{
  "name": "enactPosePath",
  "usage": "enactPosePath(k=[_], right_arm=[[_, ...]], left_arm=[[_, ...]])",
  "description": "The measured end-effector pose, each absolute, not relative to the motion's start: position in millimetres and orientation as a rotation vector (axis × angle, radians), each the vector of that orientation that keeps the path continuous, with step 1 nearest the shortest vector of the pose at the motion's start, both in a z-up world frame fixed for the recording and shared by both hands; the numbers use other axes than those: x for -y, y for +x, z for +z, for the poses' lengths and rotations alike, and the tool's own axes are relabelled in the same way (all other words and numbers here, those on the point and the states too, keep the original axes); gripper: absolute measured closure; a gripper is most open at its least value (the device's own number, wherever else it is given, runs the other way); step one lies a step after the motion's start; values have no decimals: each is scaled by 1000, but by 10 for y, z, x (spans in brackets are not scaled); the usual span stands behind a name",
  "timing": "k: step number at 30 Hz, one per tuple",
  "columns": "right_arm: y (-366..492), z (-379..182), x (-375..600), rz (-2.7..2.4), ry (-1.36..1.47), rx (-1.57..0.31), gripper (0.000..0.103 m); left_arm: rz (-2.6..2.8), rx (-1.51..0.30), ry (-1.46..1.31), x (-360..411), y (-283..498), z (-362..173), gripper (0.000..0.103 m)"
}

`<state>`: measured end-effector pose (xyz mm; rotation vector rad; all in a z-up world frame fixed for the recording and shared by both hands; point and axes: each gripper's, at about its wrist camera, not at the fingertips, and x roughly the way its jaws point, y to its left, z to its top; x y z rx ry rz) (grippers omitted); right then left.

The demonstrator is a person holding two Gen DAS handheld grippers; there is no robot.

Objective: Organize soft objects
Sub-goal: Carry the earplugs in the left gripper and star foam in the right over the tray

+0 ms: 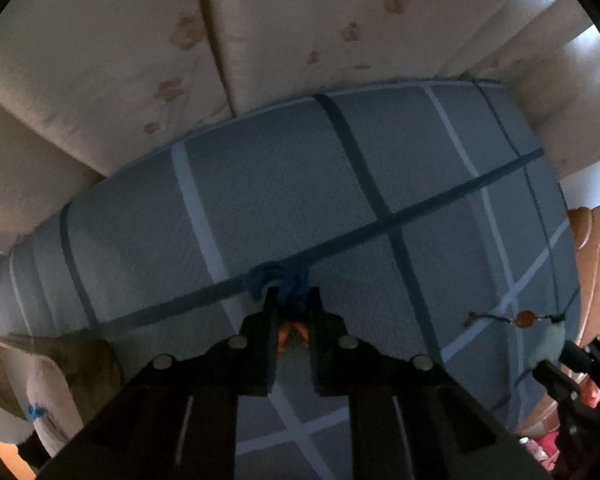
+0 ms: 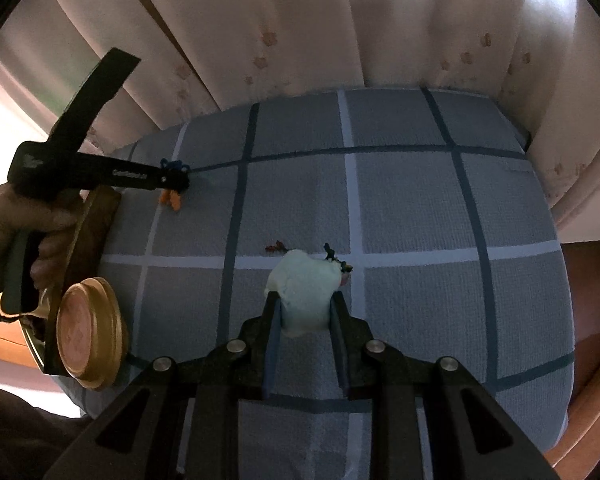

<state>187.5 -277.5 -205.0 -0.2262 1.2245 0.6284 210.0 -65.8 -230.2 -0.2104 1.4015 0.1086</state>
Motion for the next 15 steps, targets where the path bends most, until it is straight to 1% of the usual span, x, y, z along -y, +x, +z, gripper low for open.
enactPosePath(k=[15], right_arm=[[1834, -1802, 2401, 686, -248, -1166, 78]], left_arm=[[88, -1315, -290, 484, 1666, -1669, 93]])
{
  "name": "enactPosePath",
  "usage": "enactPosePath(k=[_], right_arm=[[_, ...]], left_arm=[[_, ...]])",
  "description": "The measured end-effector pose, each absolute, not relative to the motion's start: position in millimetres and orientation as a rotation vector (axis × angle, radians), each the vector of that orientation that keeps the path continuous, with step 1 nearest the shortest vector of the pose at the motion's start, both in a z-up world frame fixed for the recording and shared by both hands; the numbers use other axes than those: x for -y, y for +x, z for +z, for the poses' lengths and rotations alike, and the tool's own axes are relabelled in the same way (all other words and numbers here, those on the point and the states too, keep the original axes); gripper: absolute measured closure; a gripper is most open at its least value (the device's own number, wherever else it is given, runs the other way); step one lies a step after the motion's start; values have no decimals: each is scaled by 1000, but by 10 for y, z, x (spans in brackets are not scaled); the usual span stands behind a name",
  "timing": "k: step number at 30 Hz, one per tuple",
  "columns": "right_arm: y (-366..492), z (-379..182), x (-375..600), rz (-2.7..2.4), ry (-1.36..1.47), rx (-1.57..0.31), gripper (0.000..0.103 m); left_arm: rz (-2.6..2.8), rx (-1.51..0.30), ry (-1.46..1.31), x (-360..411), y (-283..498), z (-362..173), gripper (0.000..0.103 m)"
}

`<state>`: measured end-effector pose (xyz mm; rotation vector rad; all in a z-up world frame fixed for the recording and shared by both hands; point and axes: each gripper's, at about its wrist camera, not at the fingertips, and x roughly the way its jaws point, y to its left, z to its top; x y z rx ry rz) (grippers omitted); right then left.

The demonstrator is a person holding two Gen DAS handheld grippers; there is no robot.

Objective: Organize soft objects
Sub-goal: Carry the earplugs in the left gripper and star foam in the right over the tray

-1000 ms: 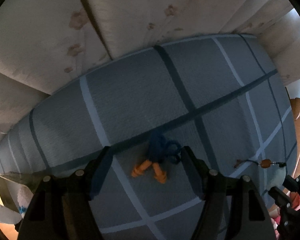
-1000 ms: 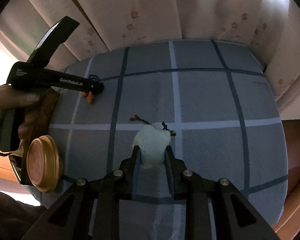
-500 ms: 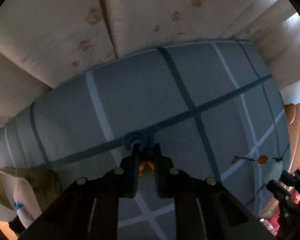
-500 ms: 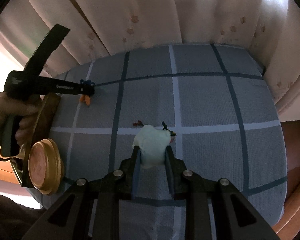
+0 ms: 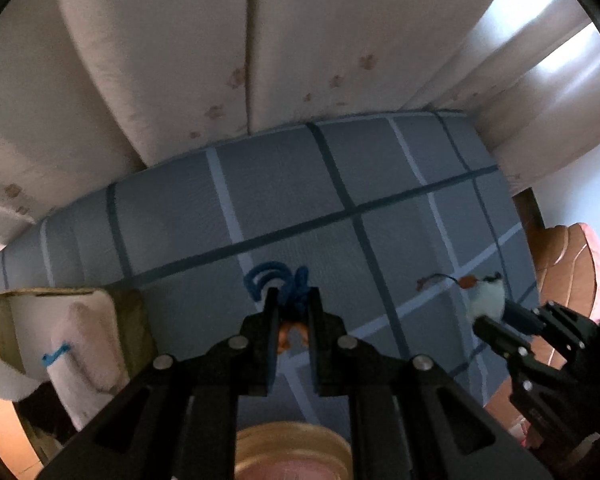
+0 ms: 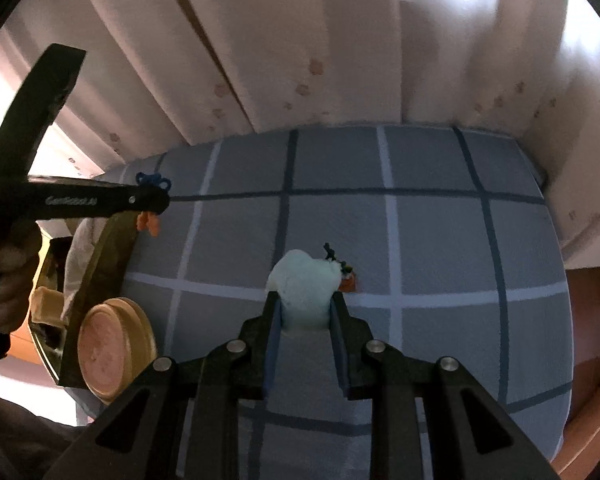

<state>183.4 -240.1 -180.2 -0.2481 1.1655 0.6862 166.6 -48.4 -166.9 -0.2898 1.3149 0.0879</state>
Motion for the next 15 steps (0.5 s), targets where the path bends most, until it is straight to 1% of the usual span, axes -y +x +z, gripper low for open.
enactPosePath(k=[15], right_arm=[[1626, -1595, 1970, 752, -278, -1111, 78]], left_arm=[[113, -1256, -286, 422, 1215, -1323, 93]])
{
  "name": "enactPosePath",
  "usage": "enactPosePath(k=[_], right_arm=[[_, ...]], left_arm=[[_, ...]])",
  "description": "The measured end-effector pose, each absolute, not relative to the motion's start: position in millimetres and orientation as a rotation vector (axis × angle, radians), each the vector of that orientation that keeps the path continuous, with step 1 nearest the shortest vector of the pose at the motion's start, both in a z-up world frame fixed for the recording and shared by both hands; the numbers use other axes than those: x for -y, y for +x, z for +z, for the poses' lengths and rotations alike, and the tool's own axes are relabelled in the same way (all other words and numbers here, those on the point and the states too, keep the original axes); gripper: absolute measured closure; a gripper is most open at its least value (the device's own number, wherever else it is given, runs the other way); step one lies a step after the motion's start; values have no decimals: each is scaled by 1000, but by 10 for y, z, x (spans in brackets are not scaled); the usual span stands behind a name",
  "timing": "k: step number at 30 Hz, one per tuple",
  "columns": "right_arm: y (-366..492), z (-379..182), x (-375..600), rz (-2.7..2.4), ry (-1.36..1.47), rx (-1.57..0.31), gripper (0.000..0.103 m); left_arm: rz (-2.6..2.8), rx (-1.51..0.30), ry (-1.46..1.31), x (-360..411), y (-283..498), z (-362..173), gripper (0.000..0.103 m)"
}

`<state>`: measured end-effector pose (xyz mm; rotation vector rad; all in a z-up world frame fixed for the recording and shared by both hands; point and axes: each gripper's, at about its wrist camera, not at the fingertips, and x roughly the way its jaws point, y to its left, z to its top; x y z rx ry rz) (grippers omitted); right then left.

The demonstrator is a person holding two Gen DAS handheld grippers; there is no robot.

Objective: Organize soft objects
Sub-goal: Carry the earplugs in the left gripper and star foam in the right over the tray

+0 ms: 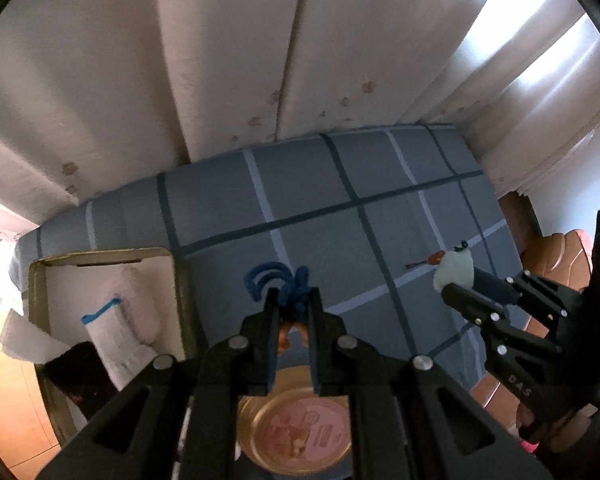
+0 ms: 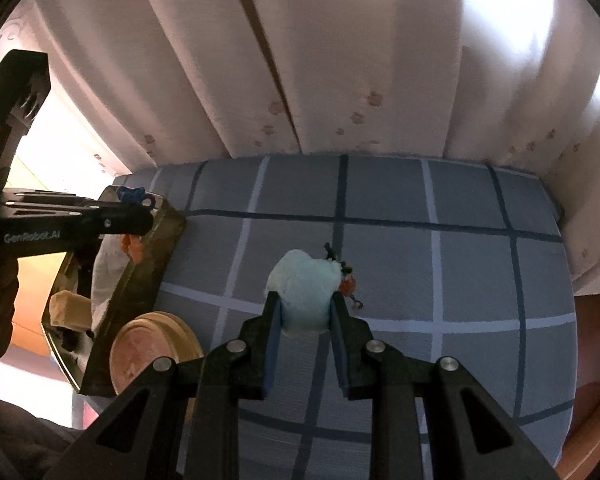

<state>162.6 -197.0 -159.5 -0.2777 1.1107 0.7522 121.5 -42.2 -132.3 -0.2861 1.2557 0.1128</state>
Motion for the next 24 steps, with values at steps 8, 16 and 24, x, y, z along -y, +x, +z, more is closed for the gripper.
enactPosePath(k=[8, 16, 24], right_arm=[[1519, -1520, 1801, 787, -296, -1092, 78], [1430, -1457, 1661, 813, -311, -1077, 78], [1375, -1400, 1516, 841, -324, -1062, 78]], left_arm=[[128, -1229, -289, 317, 1021, -1171, 93], [142, -1208, -294, 223, 888, -1058, 93], [162, -1187, -294, 110, 782, -970, 93]])
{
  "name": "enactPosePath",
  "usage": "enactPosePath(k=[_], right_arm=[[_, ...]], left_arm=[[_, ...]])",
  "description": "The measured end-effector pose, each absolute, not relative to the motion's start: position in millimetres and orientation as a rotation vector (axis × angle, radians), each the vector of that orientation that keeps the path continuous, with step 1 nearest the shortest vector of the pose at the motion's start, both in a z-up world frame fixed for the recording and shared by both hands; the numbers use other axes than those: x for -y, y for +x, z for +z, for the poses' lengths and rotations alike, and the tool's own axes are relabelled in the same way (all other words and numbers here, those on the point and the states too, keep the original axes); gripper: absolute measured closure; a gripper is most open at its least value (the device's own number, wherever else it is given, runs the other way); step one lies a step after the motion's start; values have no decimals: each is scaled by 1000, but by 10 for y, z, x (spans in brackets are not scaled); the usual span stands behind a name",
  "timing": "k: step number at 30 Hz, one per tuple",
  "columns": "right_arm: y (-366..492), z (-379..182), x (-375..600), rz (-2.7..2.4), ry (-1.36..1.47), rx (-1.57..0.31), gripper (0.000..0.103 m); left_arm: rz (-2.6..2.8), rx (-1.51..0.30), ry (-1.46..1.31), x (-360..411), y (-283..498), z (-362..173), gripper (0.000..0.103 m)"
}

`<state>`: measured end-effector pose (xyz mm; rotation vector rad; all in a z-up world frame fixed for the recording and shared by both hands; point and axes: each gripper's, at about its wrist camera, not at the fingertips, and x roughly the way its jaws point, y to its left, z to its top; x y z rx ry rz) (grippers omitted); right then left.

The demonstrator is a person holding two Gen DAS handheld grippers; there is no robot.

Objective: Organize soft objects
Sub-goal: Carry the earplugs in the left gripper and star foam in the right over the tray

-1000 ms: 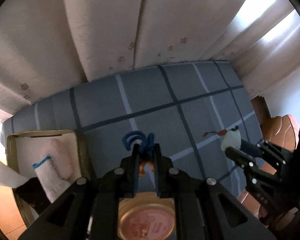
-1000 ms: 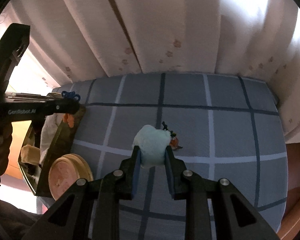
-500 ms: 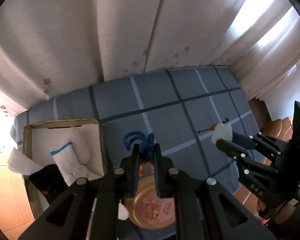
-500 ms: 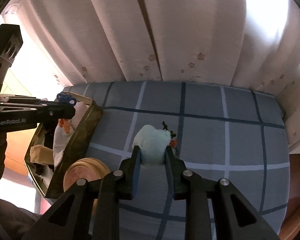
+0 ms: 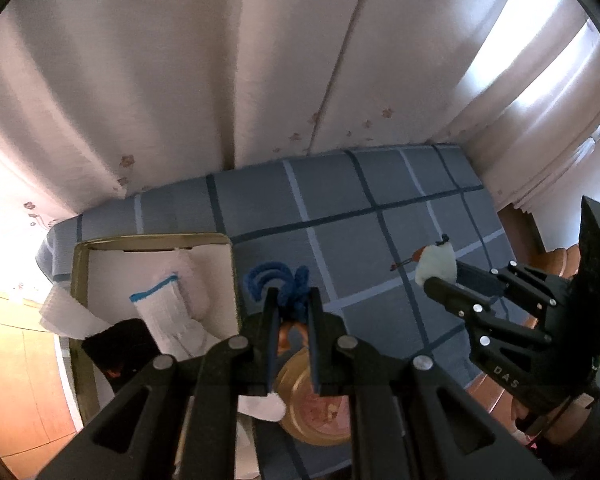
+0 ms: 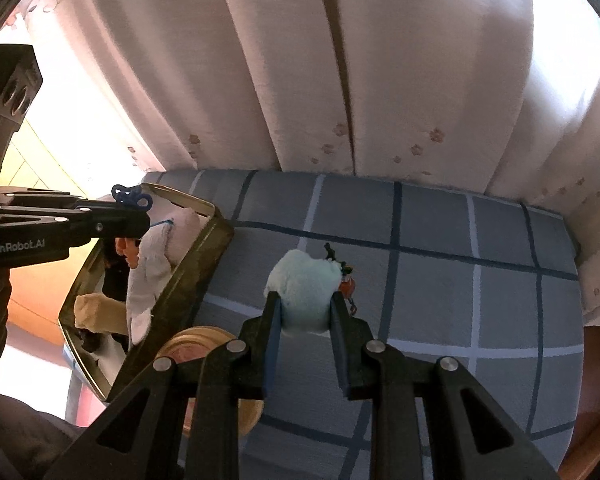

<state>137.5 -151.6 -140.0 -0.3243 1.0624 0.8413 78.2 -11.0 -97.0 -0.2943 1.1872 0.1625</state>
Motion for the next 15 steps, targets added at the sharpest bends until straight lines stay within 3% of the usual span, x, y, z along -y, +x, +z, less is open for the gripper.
enactPosePath(k=[15], right_arm=[[1261, -1317, 1236, 882, -355, -1042, 78]], left_arm=[[197, -1160, -315, -112, 582, -862, 93]])
